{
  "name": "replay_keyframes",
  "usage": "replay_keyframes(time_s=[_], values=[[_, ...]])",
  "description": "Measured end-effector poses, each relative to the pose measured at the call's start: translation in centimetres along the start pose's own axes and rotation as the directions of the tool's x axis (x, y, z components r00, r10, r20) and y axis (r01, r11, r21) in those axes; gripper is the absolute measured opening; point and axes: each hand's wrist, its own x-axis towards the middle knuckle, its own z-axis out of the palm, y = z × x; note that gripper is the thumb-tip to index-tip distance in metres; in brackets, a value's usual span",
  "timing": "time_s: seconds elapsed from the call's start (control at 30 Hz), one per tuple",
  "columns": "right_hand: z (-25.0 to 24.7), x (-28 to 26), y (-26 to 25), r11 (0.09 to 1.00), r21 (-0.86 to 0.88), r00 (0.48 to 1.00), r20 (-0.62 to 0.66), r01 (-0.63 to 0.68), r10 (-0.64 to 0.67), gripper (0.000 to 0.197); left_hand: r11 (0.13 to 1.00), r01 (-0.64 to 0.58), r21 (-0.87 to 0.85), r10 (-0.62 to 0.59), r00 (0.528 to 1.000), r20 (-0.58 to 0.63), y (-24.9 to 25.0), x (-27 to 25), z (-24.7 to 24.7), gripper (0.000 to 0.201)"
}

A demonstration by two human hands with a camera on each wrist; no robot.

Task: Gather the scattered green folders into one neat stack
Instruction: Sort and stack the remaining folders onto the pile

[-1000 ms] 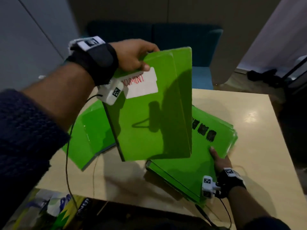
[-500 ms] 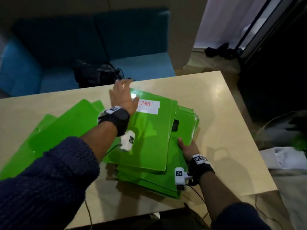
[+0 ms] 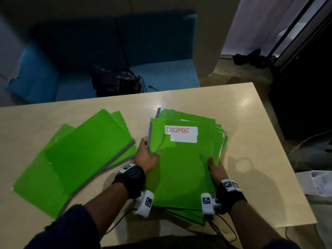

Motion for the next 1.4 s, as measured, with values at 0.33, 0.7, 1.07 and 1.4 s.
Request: replay_keyframes(time_s=[0.33, 0.7, 1.07, 1.4], values=[[0.0, -0.8, 1.1, 0.964, 0.252, 0.996, 0.016, 0.08, -0.087, 0.093, 0.953, -0.168, -0.252, 0.229, 0.944, 0.236, -1.4, -1.4, -4.1, 0.058], [4.1, 2.1, -3.7, 0.974, 0.163, 0.981, 0.091, 0.157, -0.174, 0.087, 0.85, 0.159, 0.503, -0.144, 0.987, -0.068, -17.4, 0.0, -13.9, 0.101], [5.0, 2.9, -2.6, 0.995, 0.04, 0.992, 0.083, 0.091, -0.094, 0.063, 0.614, -0.138, 0.777, 0.026, 0.988, 0.155, -16.7, -0.9, -14.4, 0.052], [4.7, 3.3, -2.0, 0.994, 0.033, 0.99, 0.097, 0.101, -0.104, 0.116, 0.532, -0.058, 0.845, 0.038, 0.998, 0.045, -13.4, 0.0, -13.5, 0.05]])
